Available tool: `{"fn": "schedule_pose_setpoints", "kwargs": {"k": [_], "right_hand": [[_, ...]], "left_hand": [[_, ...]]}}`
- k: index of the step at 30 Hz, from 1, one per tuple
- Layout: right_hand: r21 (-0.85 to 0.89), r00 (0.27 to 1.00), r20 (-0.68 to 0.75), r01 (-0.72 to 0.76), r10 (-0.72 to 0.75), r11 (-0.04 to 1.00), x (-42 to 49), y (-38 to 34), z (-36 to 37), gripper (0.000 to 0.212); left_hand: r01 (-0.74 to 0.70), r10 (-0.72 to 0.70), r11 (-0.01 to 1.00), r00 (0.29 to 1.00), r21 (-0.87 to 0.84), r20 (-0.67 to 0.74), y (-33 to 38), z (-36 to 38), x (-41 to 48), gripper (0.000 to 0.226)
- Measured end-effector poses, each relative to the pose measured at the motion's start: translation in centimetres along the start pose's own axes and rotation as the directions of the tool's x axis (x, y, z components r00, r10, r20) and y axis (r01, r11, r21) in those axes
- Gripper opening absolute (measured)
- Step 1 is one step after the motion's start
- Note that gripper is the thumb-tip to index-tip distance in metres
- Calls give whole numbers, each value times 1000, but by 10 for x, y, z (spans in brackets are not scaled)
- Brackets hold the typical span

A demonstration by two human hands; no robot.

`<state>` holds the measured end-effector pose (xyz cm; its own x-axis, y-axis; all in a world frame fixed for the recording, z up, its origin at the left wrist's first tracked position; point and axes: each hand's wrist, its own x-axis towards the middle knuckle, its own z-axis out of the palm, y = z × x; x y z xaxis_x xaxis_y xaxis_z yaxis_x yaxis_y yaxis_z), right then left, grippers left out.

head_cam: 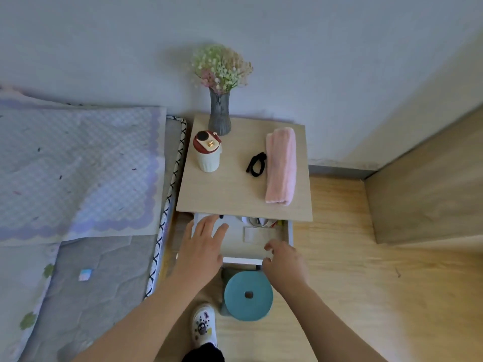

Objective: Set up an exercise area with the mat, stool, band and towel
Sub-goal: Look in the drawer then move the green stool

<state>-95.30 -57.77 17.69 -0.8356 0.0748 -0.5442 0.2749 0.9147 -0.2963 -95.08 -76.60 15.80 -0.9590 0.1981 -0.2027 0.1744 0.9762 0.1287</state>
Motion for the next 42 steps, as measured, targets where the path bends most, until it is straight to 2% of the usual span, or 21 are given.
{"fn": "schedule_pose_setpoints", "kwargs": {"k": [3, 6, 8, 11, 15, 18, 22, 26, 29, 31, 35, 38, 42], "right_hand": [[-47, 998, 36, -43, 44, 998, 26, 10, 27, 35], [-96, 981, 135, -124, 136, 988, 51, 22, 57, 28], [-145, 957, 224, -153, 183, 978, 59, 29, 75, 29], [-182, 931, 304, -152, 202, 972, 69, 38, 106, 34], [-174, 953, 250, -132, 173, 976, 86, 45, 132, 35], [-191, 964, 198, -139, 177, 972, 95, 47, 135, 31], [-187, 978, 148, -122, 150, 975, 104, 47, 131, 28], [-153, 992, 83, -80, 94, 985, 119, 43, 125, 26], [-95, 997, 62, -34, 40, 995, 129, 43, 125, 38], [-73, 999, 44, 2, 1, 997, 136, 44, 126, 49], [-34, 999, 46, 15, -14, 999, 154, 40, 129, 71], [2, 997, 79, 2, -2, 1000, 162, 37, 134, 83], [3, 998, 69, -3, 3, 1000, 174, 39, 139, 88]], "left_hand": [[-18, 21, 999, 997, -45, 78, -6, 41, 17, 75], [-15, 44, 989, 980, -146, 194, -6, 83, 23, 51], [-22, 59, 990, 962, -139, 266, -4, 104, 20, 39], [-28, 62, 995, 930, -97, 361, -1, 137, 17, 35], [-11, 41, 997, 908, -75, 417, 0, 166, 21, 38], [-17, 55, 995, 908, -95, 415, -1, 174, 24, 28], [-52, 75, 995, 949, -83, 306, -4, 176, 36, 22], [-38, 61, 993, 975, -109, 215, -7, 174, 59, 29], [19, 3, 991, 985, -129, 173, -9, 174, 71, 37], [31, -7, 989, 987, -147, 160, -8, 176, 74, 52], [106, -59, 977, 969, -185, 242, -6, 183, 83, 78], [175, -98, 960, 941, -218, 323, -9, 188, 97, 85], [192, -121, 960, 942, -206, 314, -15, 197, 116, 87]]}}
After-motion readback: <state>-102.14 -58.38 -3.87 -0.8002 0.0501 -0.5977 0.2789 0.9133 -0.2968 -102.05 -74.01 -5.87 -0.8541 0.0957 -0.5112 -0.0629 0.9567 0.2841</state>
